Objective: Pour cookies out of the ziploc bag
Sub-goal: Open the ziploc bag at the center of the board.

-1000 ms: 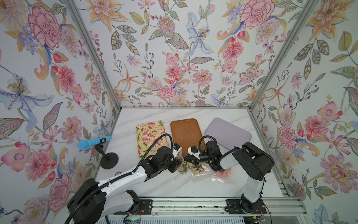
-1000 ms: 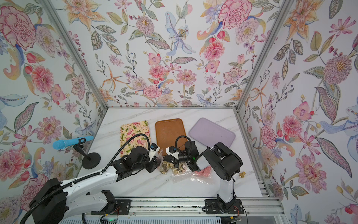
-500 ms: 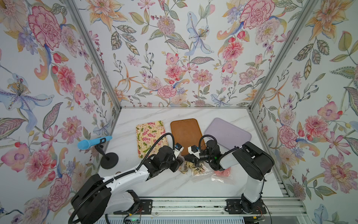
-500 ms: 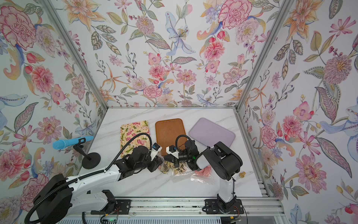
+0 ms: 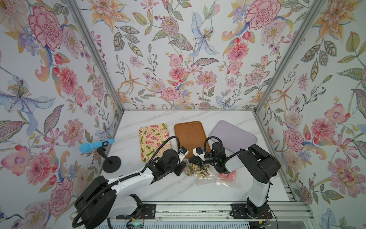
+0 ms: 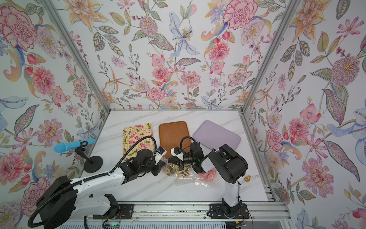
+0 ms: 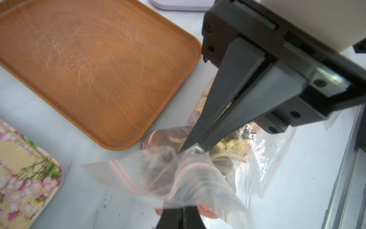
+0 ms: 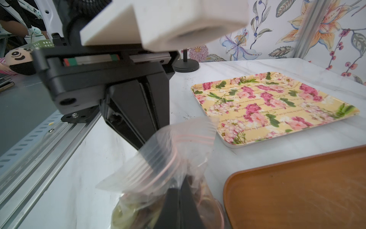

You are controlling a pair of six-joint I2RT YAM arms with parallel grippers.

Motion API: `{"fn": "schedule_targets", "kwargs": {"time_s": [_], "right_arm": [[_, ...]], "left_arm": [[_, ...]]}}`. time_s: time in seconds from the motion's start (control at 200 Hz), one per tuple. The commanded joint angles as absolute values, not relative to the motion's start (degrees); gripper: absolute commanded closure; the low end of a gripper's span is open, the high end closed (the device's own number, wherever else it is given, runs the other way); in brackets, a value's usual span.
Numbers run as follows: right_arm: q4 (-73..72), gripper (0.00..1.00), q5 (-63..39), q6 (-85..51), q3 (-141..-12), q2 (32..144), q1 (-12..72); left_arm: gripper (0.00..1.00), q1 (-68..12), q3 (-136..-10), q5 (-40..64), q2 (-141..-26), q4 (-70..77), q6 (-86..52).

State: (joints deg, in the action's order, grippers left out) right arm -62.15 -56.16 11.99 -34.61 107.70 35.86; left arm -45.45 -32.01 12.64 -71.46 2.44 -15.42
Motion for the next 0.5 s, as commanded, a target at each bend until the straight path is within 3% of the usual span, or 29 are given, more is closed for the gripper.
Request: {"fn": "schedule_targets", "kwargs": {"time_s": [0.0, 0.496], "right_arm": [[-63.5, 1.0, -56.9, 12.2, -34.7, 106.3, 35.0], [-57.5, 1.0, -52.0, 9.4, -32.9, 102.1, 34.5]], "left_arm": [[1.0, -46.1, -31.7, 10.4, -68.6, 0.2, -15.6], [1.0, -45.5, -28.6, 5.4, -67.0, 1.0, -21.0]]}}
